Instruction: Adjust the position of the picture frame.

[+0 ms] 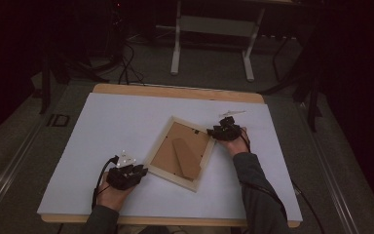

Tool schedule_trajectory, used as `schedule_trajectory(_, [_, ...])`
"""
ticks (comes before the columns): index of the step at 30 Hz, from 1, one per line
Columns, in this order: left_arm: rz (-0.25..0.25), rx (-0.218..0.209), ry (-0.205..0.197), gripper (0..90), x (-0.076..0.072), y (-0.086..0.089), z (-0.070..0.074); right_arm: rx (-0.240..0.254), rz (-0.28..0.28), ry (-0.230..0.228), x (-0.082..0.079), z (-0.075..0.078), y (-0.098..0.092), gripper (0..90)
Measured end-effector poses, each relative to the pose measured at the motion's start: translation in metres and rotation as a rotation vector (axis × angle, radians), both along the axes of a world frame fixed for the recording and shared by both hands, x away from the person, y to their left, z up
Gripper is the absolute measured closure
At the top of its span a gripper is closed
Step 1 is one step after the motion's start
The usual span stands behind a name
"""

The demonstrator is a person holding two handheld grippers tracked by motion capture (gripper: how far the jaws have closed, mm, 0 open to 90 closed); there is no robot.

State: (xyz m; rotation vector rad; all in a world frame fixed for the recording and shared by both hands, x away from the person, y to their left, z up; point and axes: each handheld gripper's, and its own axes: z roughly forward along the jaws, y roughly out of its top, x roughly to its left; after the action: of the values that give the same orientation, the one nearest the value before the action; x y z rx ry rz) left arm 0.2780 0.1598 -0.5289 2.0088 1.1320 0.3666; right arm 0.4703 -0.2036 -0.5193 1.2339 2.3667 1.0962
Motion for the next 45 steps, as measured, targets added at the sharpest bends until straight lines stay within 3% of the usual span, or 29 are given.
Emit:
schedule_trajectory(7, [-0.014, -0.002, -0.009, 82.1, -0.009, 0.0, 0.0, -0.004, 0.017, 0.014, 0.002, -0.001, 0.0, 56.5])
schedule_trajectory(11, [-0.04, 0.03, 0.02, 89.4, -0.008, -0.003, -0.005, 0.0, 0.018, 0.018, 0.003, -0.001, -0.001, 56.5])
schedule_trajectory(21, [-0.04, 0.063, 0.051, 90.0, 0.002, -0.007, -0.006, -0.021, 0.038, 0.024, 0.002, 0.001, -0.002, 58.3])
schedule_trajectory(28, [0.005, 0.062, 0.059, 90.0, 0.014, -0.008, -0.005, -0.058, 0.051, 0.002, -0.007, 0.003, -0.003, 62.5])
schedule_trajectory(33, [0.058, 0.031, 0.08, 90.0, 0.028, -0.004, -0.005, -0.053, 0.032, -0.001, -0.014, 0.002, -0.007, 64.0])
schedule_trajectory(38, [0.094, 0.058, 0.064, 90.0, 0.041, -0.005, -0.005, -0.057, 0.016, 0.001, -0.024, 0.003, -0.01, 65.9])
schedule_trajectory(45, [0.142, -0.03, 0.057, 90.0, 0.055, 0.003, -0.011, -0.07, 0.027, -0.017, -0.04, 0.003, -0.013, 67.4])
